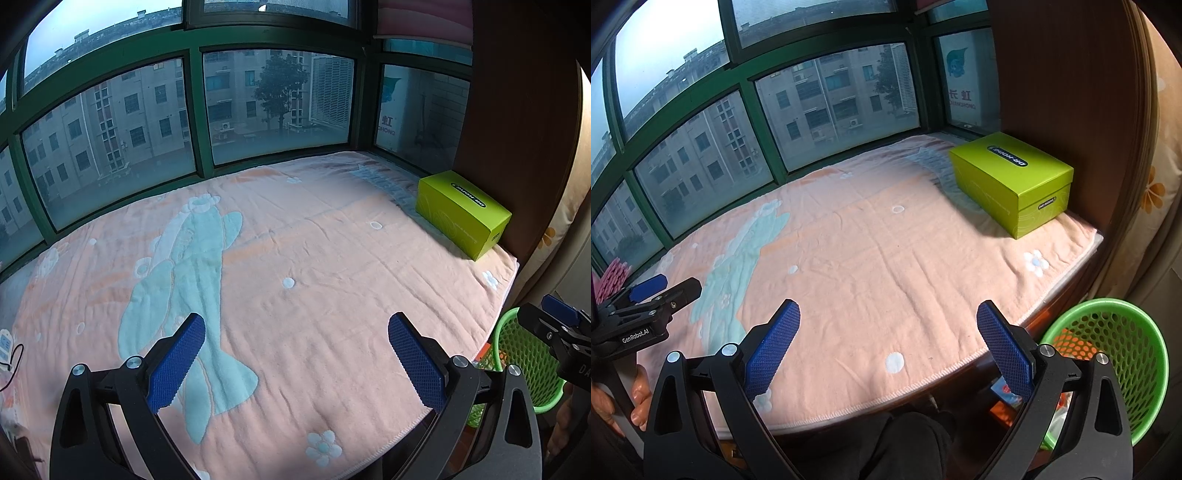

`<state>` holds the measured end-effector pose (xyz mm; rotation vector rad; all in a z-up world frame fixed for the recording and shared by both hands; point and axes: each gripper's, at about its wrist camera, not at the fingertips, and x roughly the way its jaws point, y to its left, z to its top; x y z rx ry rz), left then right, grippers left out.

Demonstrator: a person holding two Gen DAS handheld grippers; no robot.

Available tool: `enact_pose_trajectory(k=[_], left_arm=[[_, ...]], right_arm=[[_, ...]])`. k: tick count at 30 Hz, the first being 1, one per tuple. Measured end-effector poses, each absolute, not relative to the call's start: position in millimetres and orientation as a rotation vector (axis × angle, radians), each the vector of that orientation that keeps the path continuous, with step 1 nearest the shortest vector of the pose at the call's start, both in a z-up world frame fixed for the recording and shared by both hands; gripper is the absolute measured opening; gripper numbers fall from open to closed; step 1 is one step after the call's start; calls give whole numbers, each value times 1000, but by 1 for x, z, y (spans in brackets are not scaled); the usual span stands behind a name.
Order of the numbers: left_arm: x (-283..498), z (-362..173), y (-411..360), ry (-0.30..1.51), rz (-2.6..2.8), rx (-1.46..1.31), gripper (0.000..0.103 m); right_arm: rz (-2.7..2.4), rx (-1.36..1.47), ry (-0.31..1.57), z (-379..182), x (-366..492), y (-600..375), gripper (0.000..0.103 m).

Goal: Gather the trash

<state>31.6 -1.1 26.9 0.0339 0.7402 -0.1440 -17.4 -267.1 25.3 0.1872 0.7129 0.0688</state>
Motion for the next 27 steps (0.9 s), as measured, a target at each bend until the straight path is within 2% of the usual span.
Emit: enact_pose_trajectory(k=[27], left_arm=[[35, 24, 1, 746, -147, 34, 96]], right_arm=[[74, 195, 716, 23, -17, -262, 96]])
